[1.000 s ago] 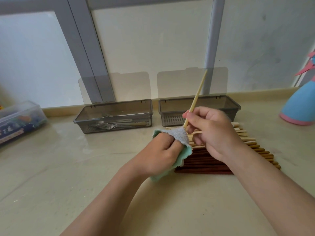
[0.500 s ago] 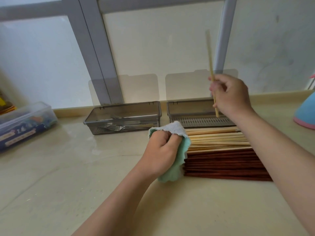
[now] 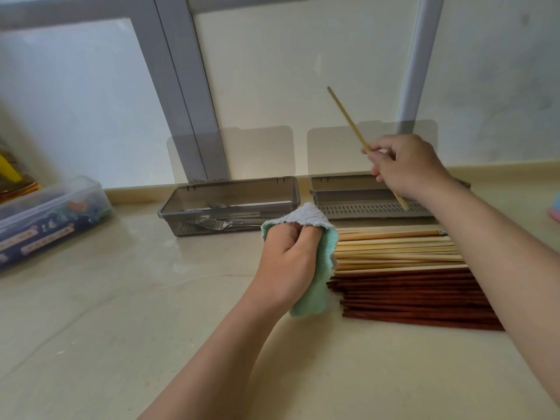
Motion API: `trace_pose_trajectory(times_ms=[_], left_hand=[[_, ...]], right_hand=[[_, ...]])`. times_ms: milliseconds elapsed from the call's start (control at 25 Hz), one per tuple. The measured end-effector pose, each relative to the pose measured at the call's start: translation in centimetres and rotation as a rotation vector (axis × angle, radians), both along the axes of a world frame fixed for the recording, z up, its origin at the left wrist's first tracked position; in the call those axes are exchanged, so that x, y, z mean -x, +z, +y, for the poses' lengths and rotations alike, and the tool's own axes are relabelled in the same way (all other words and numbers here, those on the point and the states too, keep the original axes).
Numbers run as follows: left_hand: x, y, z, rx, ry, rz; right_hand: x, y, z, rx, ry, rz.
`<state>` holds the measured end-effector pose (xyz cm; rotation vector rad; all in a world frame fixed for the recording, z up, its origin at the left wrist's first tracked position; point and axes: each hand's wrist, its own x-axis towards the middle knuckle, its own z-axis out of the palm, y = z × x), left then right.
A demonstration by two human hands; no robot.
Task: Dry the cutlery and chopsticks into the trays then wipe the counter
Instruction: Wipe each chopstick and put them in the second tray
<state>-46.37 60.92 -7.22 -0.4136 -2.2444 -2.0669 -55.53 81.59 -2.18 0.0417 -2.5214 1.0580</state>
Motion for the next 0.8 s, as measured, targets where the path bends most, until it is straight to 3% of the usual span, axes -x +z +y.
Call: trace_pose_trajectory(times_ms=[160, 320, 480, 600, 800], left_hand=[[-0.3, 0.3, 0.1, 0.016, 0.004, -0.010], [-0.5, 0.6, 0.2, 0.021, 0.014, -0.005], [-0.7, 0.7, 0.3, 0.026, -0.003, -0.001], [-0.7, 0.6, 0.3, 0.038, -0.001, 0.007], [-0.7, 0.6, 0.3, 0.051, 0.006, 0.010]], right_hand=[[-0.1, 0.6, 0.2, -0.124, -0.007, -0.075], [-0.1, 1.3, 0.6, -0.111, -0.005, -0.039], [-0.1, 0.1, 1.2, -0.199, 0.034, -0.181], [-0.1, 0.3, 1.5, -0.352, 0.054, -0.296], [0.9, 0.5, 2.4, -0.738, -0.140, -0.235]])
